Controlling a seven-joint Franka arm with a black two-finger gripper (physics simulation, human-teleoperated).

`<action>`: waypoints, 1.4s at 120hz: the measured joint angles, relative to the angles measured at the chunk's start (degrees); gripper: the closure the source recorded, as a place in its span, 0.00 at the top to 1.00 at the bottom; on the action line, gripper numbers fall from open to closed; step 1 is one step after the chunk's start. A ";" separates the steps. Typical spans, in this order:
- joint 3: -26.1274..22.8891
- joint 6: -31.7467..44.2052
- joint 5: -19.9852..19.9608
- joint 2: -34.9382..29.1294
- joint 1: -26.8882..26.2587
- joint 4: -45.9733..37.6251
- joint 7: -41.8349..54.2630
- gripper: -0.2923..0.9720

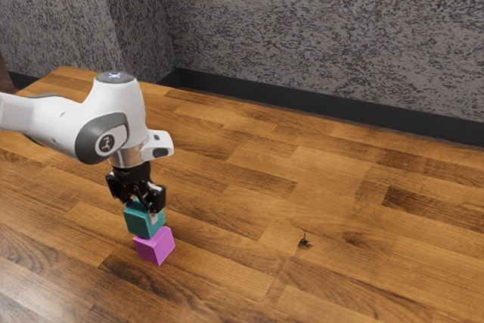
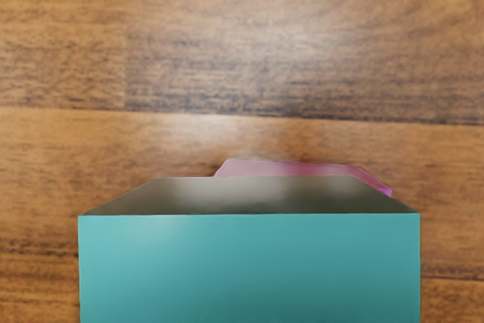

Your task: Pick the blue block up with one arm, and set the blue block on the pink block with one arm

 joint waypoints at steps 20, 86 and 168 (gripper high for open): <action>-0.35 0.07 0.00 0.06 -0.13 -0.04 -0.10 0.48; -1.45 0.14 -0.41 -1.07 -0.33 -1.04 -0.29 0.49; -3.34 -10.28 -0.64 -10.27 -0.08 6.71 1.07 0.76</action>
